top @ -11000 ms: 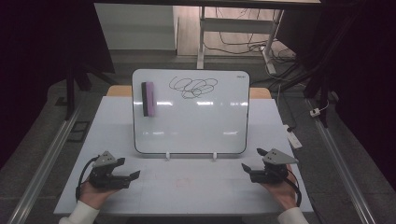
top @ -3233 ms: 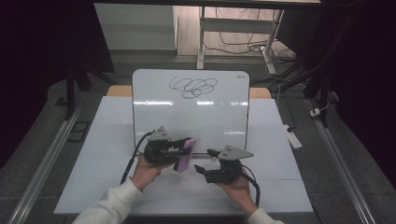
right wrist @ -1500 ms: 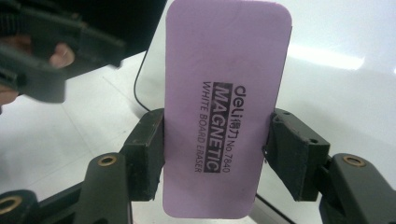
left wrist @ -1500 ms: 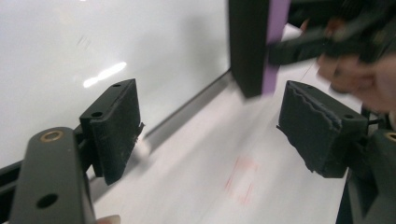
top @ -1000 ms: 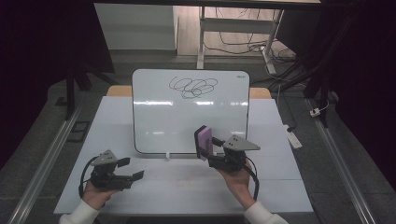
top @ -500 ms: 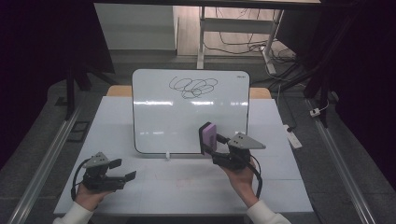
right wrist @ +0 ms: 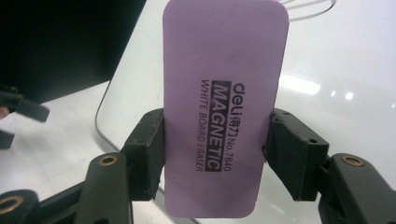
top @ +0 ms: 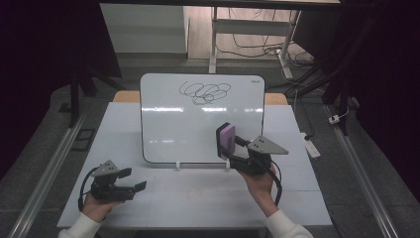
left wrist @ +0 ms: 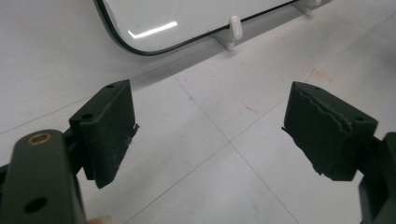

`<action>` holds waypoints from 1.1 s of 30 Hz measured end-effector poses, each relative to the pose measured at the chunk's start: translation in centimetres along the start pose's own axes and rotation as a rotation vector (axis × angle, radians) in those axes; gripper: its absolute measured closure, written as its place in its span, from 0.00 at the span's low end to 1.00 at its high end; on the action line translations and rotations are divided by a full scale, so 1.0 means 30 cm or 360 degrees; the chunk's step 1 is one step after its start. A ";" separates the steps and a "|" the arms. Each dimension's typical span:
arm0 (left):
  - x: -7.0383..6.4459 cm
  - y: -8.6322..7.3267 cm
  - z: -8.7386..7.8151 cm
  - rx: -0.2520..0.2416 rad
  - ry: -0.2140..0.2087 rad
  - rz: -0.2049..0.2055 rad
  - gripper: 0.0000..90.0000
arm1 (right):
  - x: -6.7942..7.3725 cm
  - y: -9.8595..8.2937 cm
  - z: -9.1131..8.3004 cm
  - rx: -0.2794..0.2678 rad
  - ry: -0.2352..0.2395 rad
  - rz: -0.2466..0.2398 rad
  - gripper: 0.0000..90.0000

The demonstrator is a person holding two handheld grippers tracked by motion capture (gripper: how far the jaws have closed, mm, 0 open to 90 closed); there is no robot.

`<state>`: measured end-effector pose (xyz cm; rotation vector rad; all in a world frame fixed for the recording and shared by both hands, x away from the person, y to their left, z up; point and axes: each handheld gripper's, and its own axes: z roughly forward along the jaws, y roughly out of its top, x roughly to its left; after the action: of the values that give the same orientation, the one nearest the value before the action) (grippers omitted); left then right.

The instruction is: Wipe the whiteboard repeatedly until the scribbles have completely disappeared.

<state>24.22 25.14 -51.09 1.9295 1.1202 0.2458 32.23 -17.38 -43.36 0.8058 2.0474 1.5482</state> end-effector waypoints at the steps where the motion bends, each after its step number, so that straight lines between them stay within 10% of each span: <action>1: 0.000 0.000 0.002 0.0004 0.0001 0.0003 0.19 | -0.006 0.009 0.000 -0.0005 -0.0009 -0.0005 0.45; 17: -0.002 0.000 0.013 0.0018 -0.0024 0.0014 0.19 | -0.106 0.213 0.105 0.0027 -0.0317 -0.0065 0.45; 33: 0.006 -0.001 0.008 0.0001 -0.0032 -0.0004 0.19 | -0.177 0.324 0.214 0.0047 -0.0472 -0.0076 0.45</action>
<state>24.43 25.13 -51.30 1.9266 1.1099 0.2244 42.12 -14.55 -35.71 0.9295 1.8620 1.2891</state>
